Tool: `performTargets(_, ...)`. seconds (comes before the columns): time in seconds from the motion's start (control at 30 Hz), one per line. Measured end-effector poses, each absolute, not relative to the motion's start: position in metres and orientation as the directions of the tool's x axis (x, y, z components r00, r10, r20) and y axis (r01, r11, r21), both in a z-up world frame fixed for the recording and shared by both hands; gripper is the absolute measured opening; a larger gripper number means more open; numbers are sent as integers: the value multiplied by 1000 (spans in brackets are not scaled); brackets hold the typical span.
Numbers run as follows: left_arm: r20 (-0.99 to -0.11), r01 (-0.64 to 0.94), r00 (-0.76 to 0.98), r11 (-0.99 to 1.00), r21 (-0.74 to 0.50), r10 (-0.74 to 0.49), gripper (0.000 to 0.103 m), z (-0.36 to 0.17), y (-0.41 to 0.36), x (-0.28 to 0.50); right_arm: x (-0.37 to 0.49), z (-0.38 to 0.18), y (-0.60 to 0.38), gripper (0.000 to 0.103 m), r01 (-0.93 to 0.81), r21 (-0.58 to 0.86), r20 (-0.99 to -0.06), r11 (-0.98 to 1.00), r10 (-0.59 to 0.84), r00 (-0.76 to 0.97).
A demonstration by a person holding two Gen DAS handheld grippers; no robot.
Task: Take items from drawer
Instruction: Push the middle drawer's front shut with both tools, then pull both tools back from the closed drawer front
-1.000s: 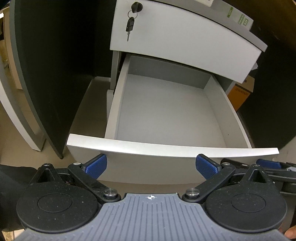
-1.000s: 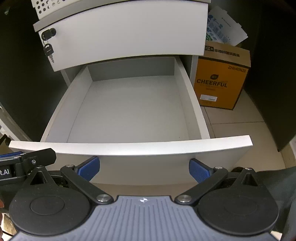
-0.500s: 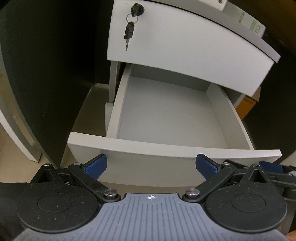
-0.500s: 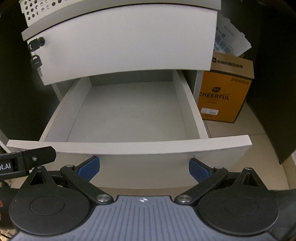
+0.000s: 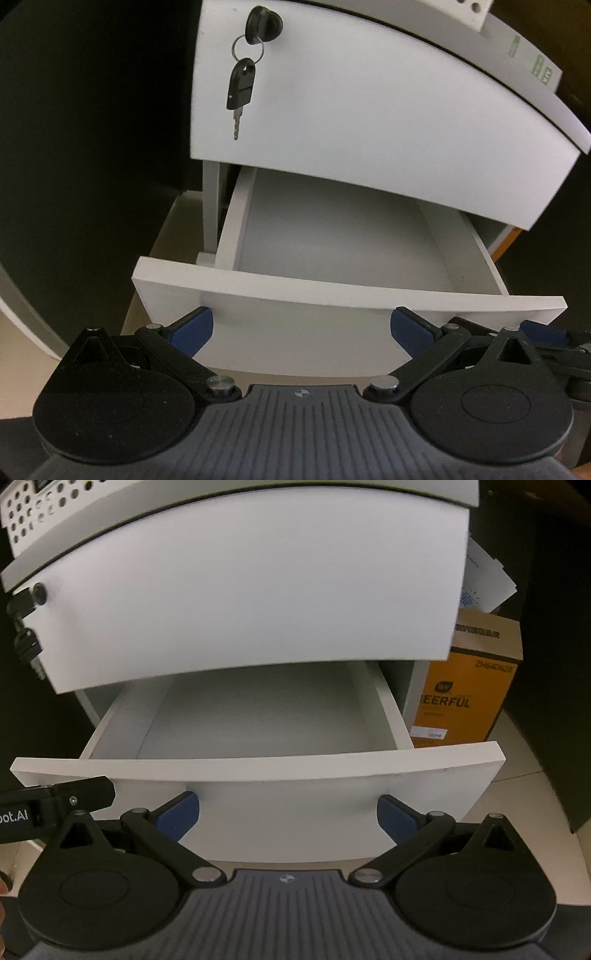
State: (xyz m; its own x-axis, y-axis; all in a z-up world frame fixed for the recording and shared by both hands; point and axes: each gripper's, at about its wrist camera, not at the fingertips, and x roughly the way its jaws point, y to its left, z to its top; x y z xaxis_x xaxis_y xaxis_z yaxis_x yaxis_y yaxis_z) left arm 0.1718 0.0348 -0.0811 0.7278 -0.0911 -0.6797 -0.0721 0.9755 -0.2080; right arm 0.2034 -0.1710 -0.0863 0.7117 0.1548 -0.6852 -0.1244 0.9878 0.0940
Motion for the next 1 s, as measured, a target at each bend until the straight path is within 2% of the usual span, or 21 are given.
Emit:
performTargets(0.63,-615,-33,783,982,-186,-90,103,-86,36,239,276,-89,-164,103,-130,103,-629,986,166,760)
performTargets(1.0,-605,-44,790,975,-216,-99,103,-82,37,264,301,-89,-160,103,-127,94,-632,987,157,759)
